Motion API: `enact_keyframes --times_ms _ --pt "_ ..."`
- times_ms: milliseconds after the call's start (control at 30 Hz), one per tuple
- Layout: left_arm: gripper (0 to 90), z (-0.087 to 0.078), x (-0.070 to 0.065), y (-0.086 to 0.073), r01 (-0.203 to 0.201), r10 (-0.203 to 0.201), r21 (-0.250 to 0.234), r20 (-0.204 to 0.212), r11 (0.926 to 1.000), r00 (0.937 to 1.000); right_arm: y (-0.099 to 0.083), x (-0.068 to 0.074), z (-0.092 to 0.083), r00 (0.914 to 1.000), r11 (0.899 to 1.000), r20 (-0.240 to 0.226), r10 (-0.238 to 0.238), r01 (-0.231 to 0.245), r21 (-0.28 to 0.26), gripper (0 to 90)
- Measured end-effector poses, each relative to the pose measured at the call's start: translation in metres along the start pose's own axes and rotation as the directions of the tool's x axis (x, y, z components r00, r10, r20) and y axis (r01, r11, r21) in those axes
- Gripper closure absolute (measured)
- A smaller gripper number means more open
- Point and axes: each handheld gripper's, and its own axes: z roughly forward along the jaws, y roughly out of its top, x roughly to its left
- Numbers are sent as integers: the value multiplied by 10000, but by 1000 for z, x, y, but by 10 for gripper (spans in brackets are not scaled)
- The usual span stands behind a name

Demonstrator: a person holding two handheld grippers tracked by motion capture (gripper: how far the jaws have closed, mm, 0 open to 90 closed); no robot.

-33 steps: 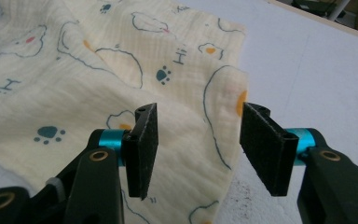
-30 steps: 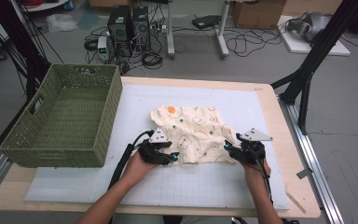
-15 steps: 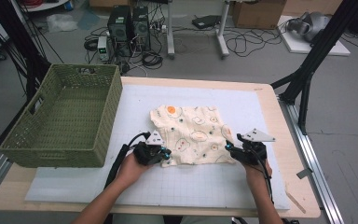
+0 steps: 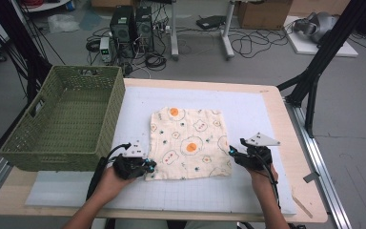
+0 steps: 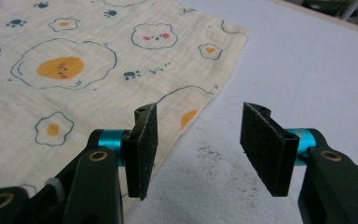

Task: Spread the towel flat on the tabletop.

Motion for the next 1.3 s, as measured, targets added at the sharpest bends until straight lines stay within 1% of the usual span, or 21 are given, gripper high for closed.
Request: enact_keyframes --times_ms 33,67,100,167,233,300,333,400,500,567,633,700,767,800,867,967,1033,1100,1167,1267,1300 --pt "817 -1 -2 -1 58 -58 -38 13 10000 10000 0 1 1 9999 9999 -165 37 -35 137 472" --pt "732 -2 -3 -2 140 -141 -121 -74 9998 9999 -1 1 2 9997 9998 -239 9 -5 173 478" --pt "613 -3 -2 -2 247 -251 -214 -210 9995 9995 -1 3 2 9995 9997 -328 -23 31 247 481" --pt "508 -5 1 1 443 -477 -653 -511 9969 9976 0 7 3 9989 9996 -470 5 8 274 486" --pt "442 -7 6 5 746 -821 -1066 -677 9915 9943 0 8 3 9980 9996 -626 -34 53 294 488" --pt "406 -8 10 9 1137 -1276 -1633 -778 9800 9888 -1 10 5 9954 9987 -956 4 45 507 512" --pt "395 -8 14 12 1297 -1475 -1953 -798 9721 9858 -2 11 5 9946 9982 -1033 19 43 602 515" --pt "391 -6 19 18 1440 -1685 -2253 -939 9636 9812 -3 13 3 9929 9980 -1191 9 65 622 523" --pt "382 -2 26 24 1441 -1765 -2465 -1149 9584 9776 -5 15 1 9914 9982 -1308 14 65 604 526" --pt "379 1 29 25 1431 -1839 -2691 -1329 9524 9739 -7 17 1 9898 9978 -1426 8 87 660 526" --pt "379 5 32 25 1377 -1823 -2717 -1461 9525 9723 -7 20 1 9865 9972 -1634 60 62 739 525" --pt "379 6 34 24 1379 -1841 -2662 -1572 9540 9702 -7 24 2 9834 9968 -1813 -59 201 768 529" --pt "378 5 36 23 1426 -1906 -2691 -1615 9525 9683 -7 30 6 9803 9937 -1966 -212 423 1037 566" --pt "378 4 36 23 1487 -1984 -2764 -1616 9495 9667 -7 32 8 9785 9916 -2042 -294 544 1177 598" --pt "379 3 36 22 1495 -2006 -2798 -1638 9484 9659 -10 38 13 9734 9809 -2226 -549 942 1701 664" --pt "380 3 36 21 1444 -1935 -2678 -1670 9526 9668 -9 40 11 9655 9783 -2541 -564 1042 1791 877" --pt "381 5 36 21 1434 -1919 -2546 -1771 9564 9653 -10 41 8 9628 9758 -2617 -667 1178 1844 888" --pt "383 5 36 20 1434 -1934 -2496 -1889 9577 9628 -10 41 3 9566 9696 -2811 -775 1380 2022 891" --pt "394 3 37 20 1387 -1932 -2447 -2152 9596 9573 -13 38 -3 9520 9643 -2938 -857 1534 2158 891" --pt "397 2 39 19 1524 -2104 -2485 -2265 9566 9510 -20 34 -16 9408 9611 -3327 -641 1479 2331 893" --pt "398 3 39 19 1538 -2114 -2481 -2254 9564 9511 -22 33 -20 9367 9592 -3444 -630 1522 2384 893"
